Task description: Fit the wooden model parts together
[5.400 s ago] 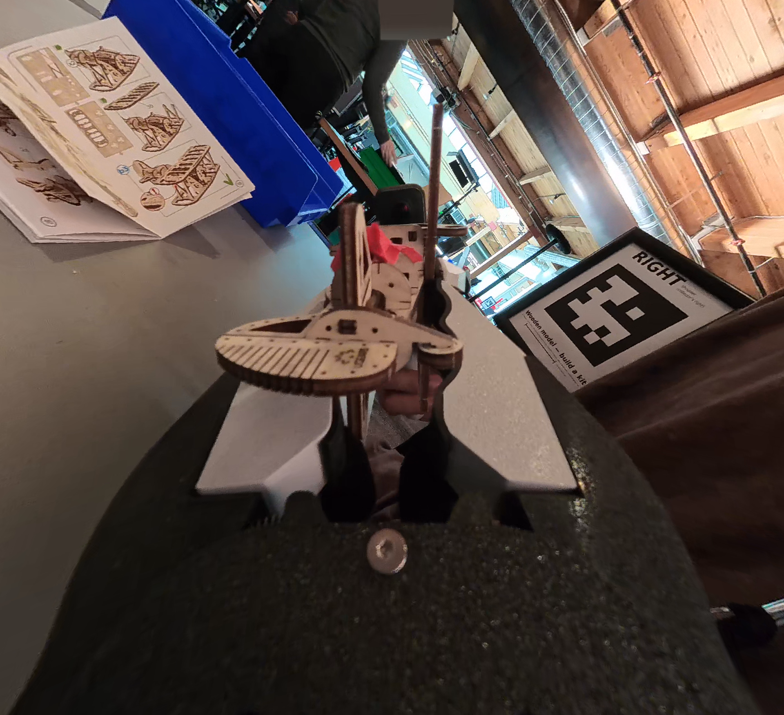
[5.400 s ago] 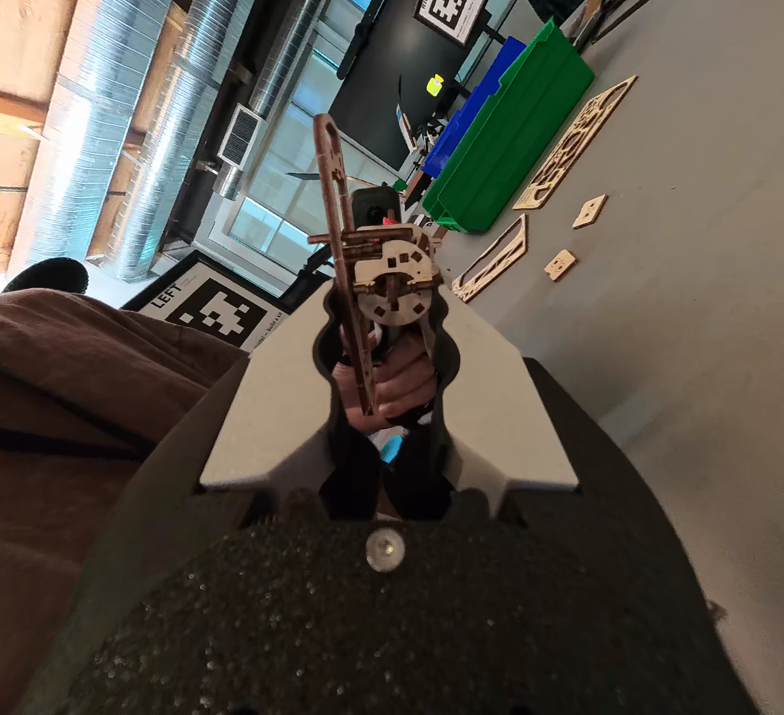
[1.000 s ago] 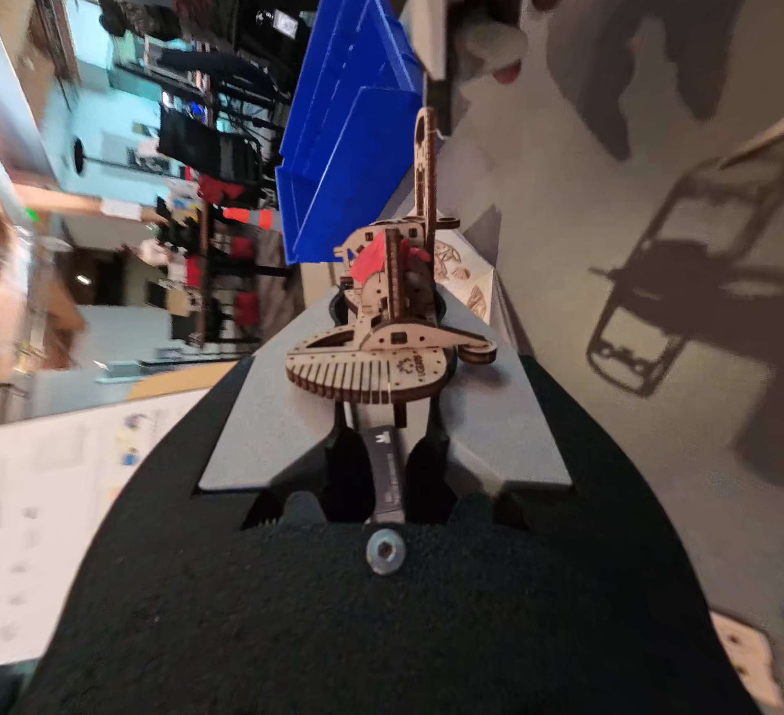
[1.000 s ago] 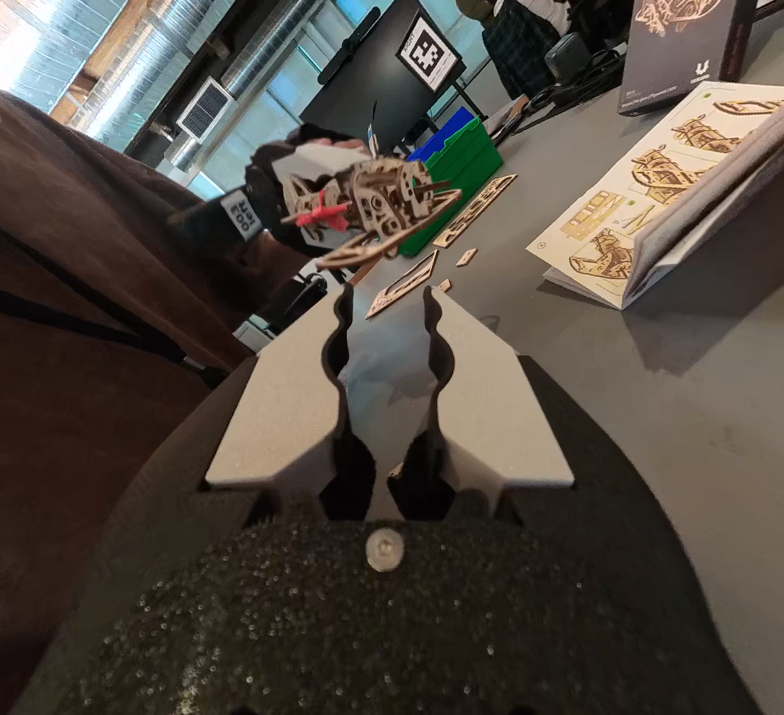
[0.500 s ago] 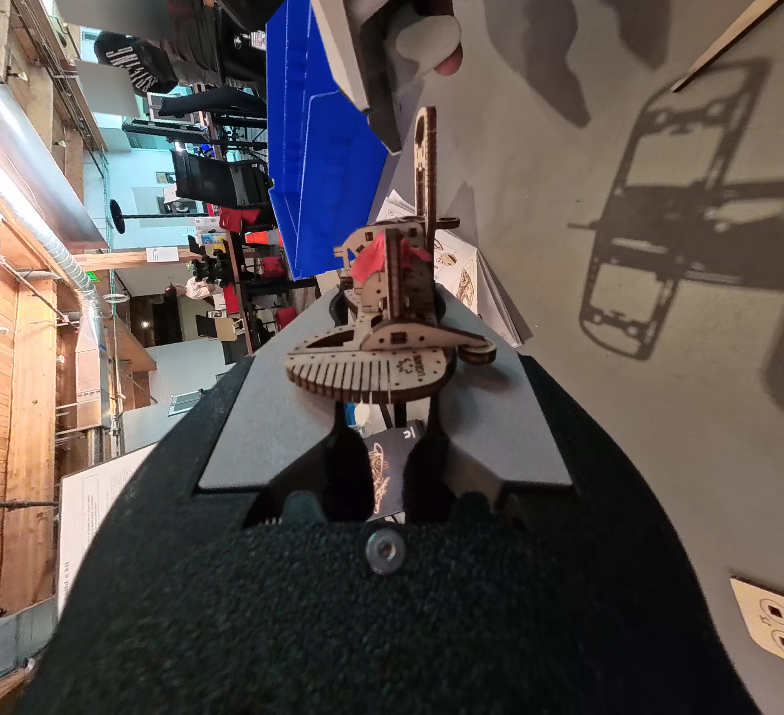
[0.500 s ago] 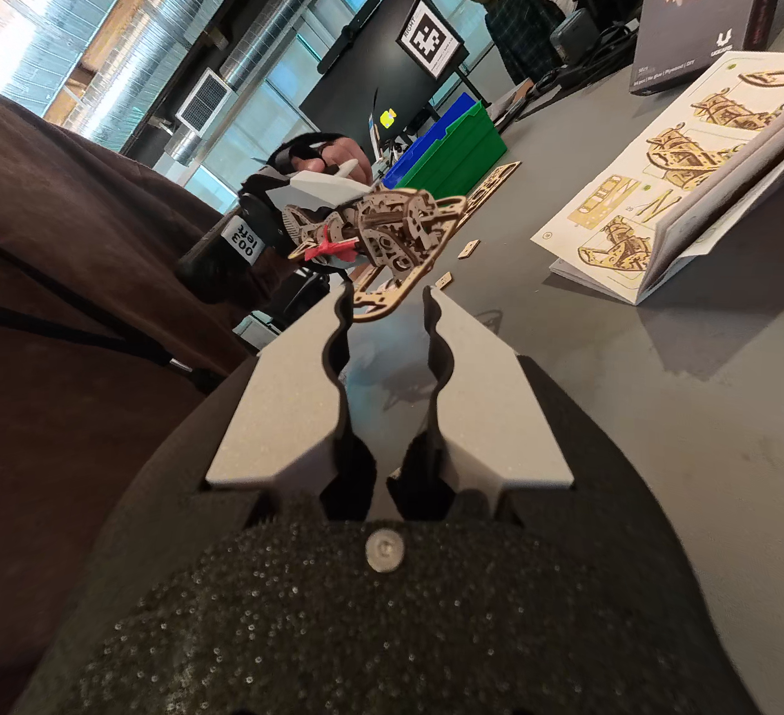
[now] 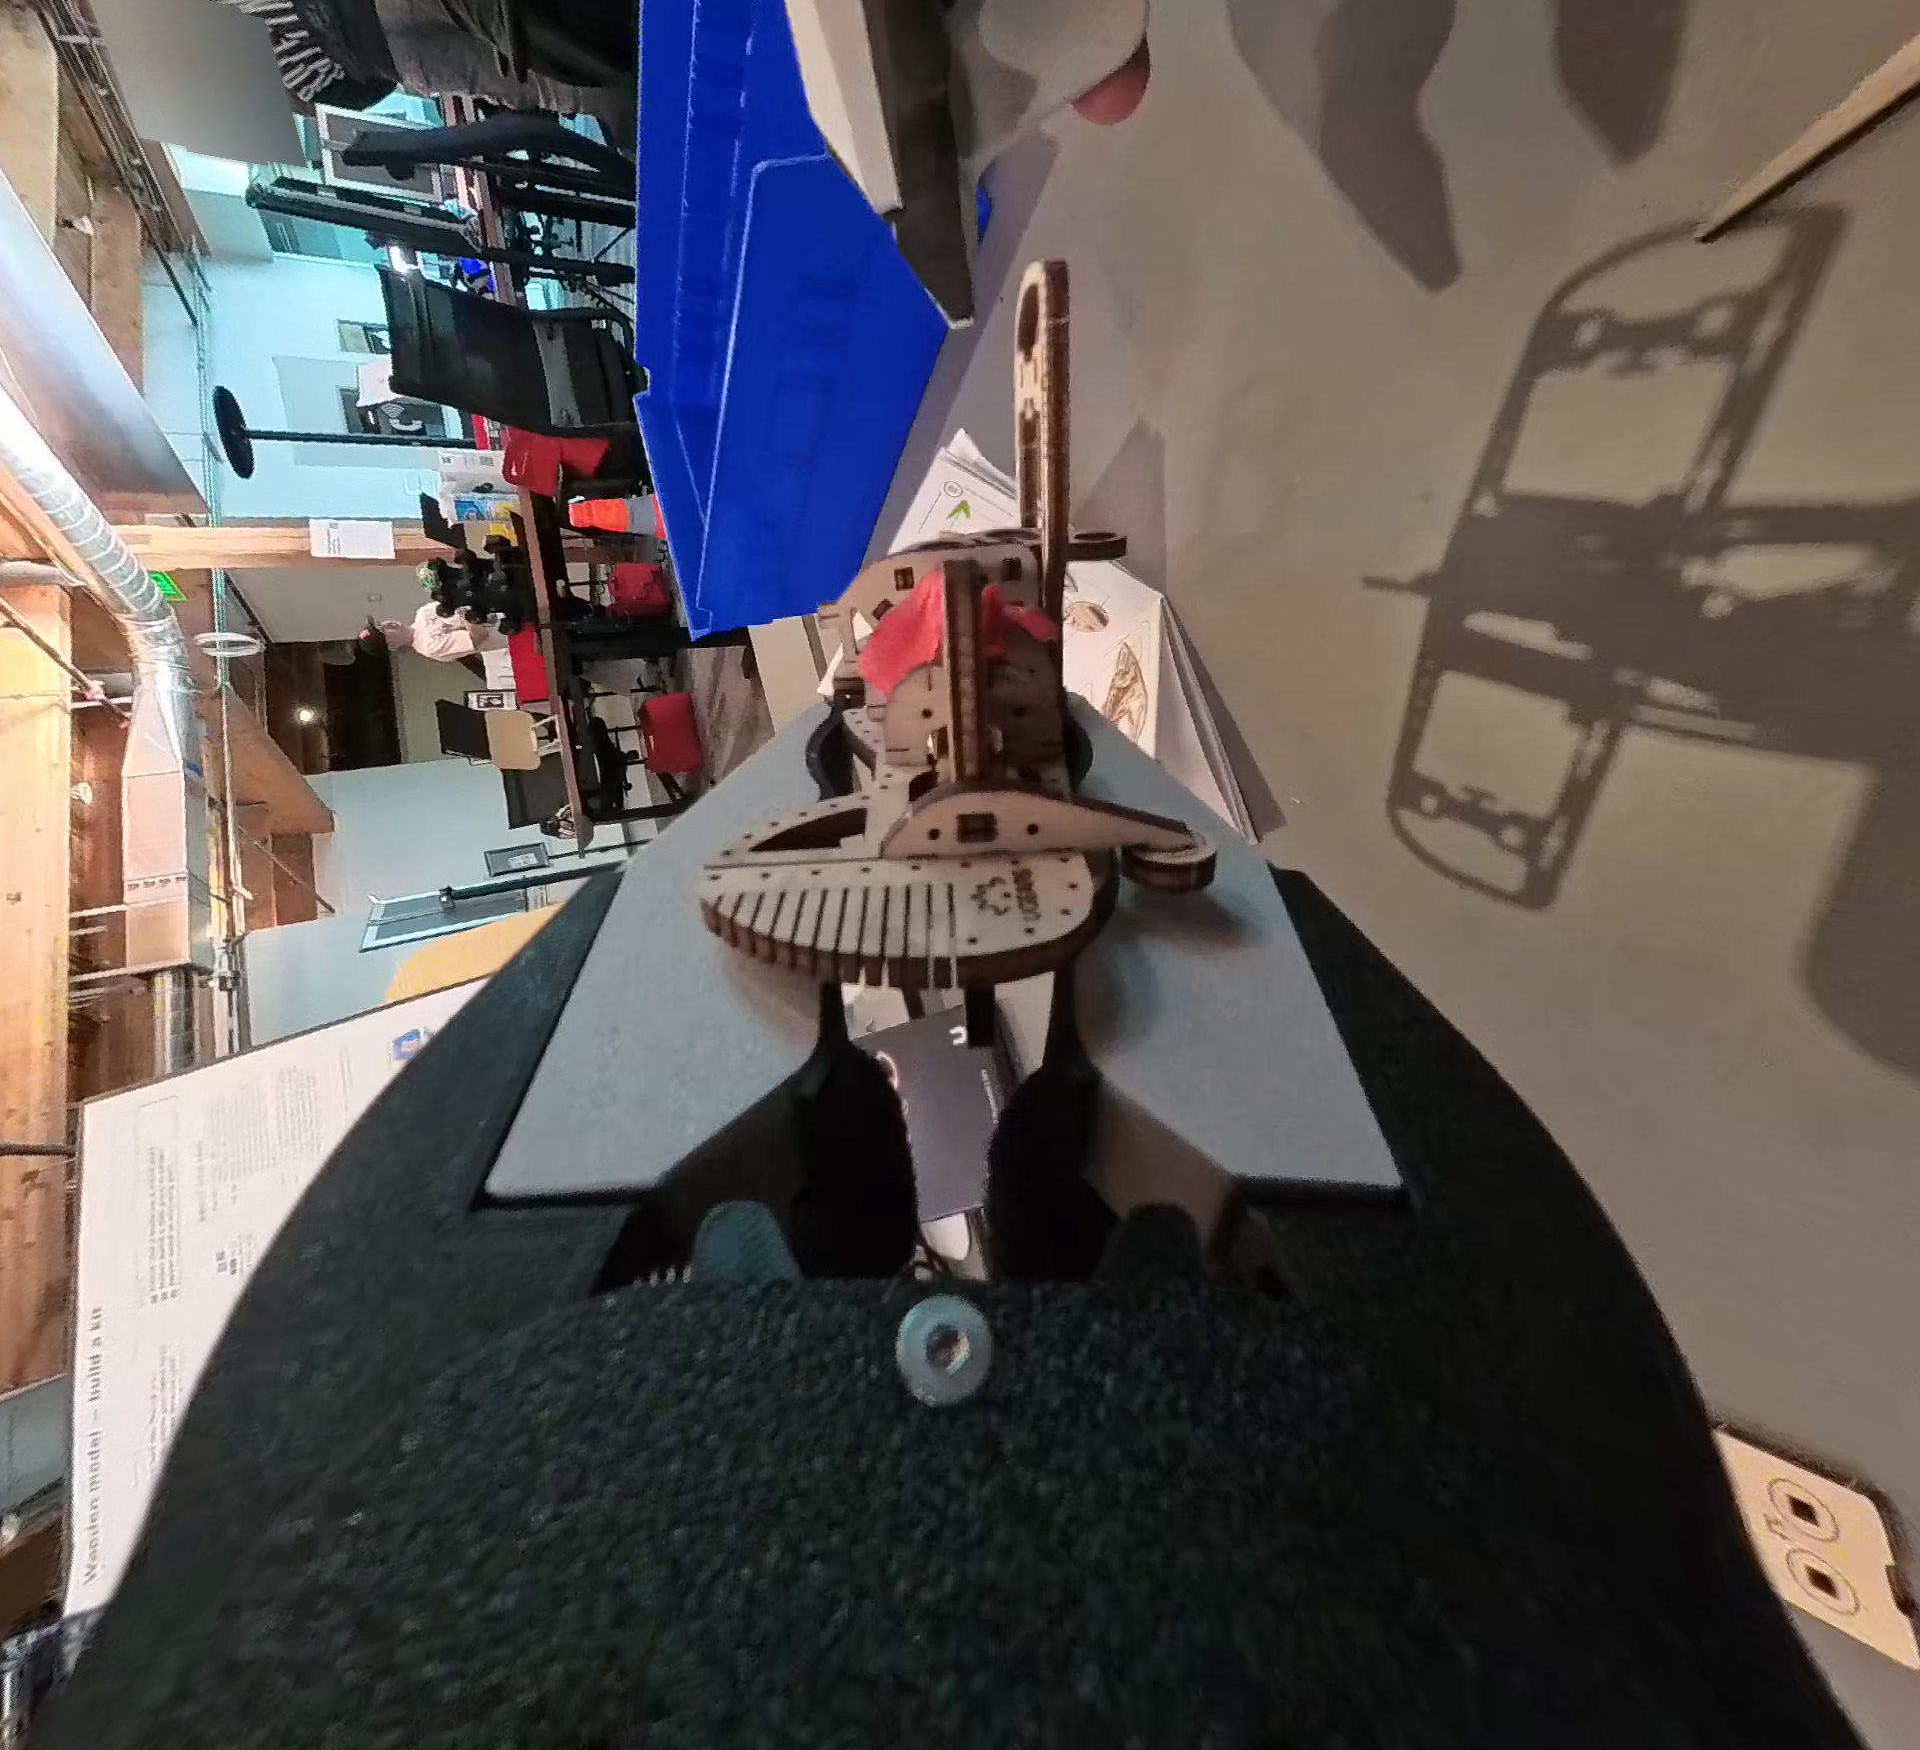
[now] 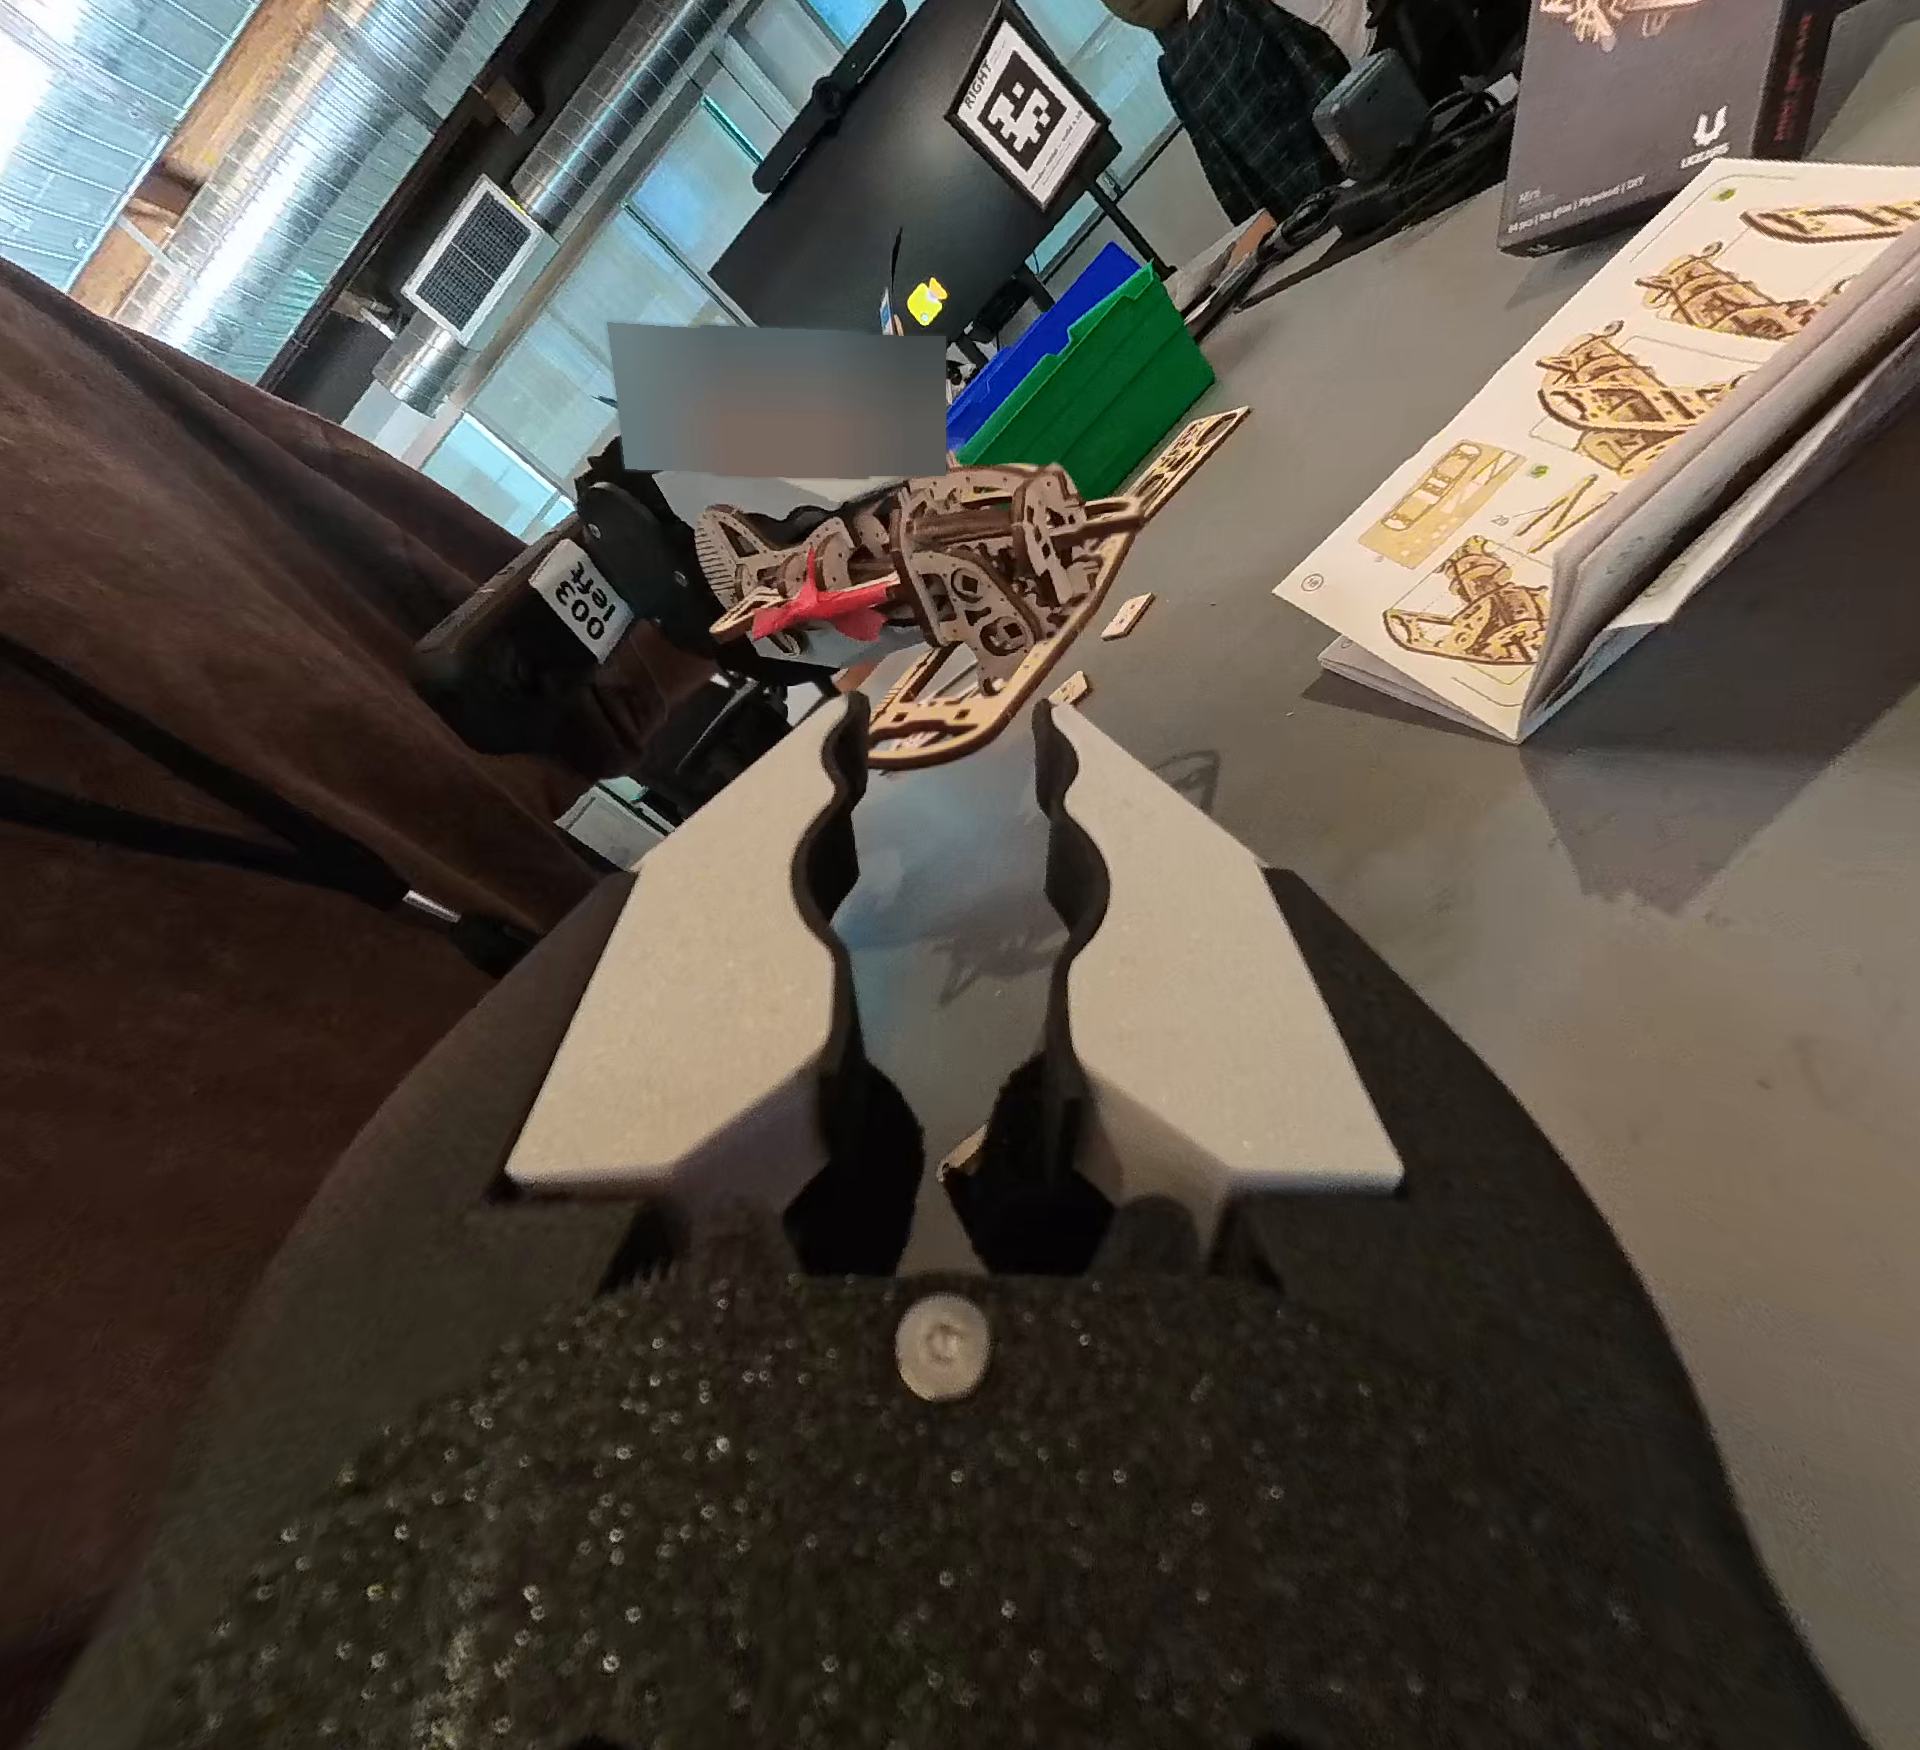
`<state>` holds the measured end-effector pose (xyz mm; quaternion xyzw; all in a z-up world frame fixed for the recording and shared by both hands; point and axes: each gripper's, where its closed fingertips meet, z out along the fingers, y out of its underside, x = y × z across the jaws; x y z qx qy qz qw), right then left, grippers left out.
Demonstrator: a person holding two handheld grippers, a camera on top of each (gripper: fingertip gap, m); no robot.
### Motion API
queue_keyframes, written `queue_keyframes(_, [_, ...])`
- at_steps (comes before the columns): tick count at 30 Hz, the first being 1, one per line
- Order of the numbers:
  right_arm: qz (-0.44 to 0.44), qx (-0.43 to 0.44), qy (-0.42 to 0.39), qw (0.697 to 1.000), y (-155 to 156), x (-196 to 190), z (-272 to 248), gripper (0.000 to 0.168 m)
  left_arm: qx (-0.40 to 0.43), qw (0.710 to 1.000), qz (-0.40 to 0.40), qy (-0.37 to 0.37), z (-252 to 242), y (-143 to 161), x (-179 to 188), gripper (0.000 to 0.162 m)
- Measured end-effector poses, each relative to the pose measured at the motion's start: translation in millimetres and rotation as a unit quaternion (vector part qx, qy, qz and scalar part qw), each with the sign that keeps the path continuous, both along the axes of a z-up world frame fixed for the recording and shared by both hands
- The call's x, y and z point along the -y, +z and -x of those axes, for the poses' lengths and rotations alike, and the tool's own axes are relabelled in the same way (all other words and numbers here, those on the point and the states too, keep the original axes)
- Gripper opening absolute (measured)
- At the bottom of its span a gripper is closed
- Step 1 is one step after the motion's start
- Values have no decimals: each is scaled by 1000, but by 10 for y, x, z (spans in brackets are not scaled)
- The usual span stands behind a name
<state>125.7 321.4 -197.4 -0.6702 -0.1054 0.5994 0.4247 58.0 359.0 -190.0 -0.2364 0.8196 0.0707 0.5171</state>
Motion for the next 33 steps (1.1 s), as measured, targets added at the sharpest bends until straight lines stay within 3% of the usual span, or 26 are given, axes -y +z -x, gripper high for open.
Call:
queue_keyframes(16, [9, -6, 0, 1000, -12, -5, -15, 30, 15, 1000, 16, 18, -19, 30, -32, 35])
queue_keyframes(19, [10, -7, -1, 1000, -13, -5, -17, 30, 60, 991, 92, 81, -9, 120, -207, 34])
queue_keyframes(22, [13, -7, -2, 1000, -19, -7, -28, 30, 134, 949, 225, 177, 40, 259, -455, 35])
queue_keyframes(24, [14, -9, -3, 1000, -19, -13, -38, 30, 189, 887, 348, 236, 85, 323, -587, 34])
queue_keyframes(26, [15, -12, -3, 1000, -15, -14, -43, 30, 241, 795, 481, 279, 128, 336, -694, 34])
queue_keyframes(29, [17, -15, -1, 1000, -17, -13, -36, 30, 293, 605, 670, 315, 179, 244, -785, 34])
queue_keyframes(33, [19, -18, 3, 1000, -14, -1, -16, 30, 309, 348, 823, 326, 224, -12, -787, 34])
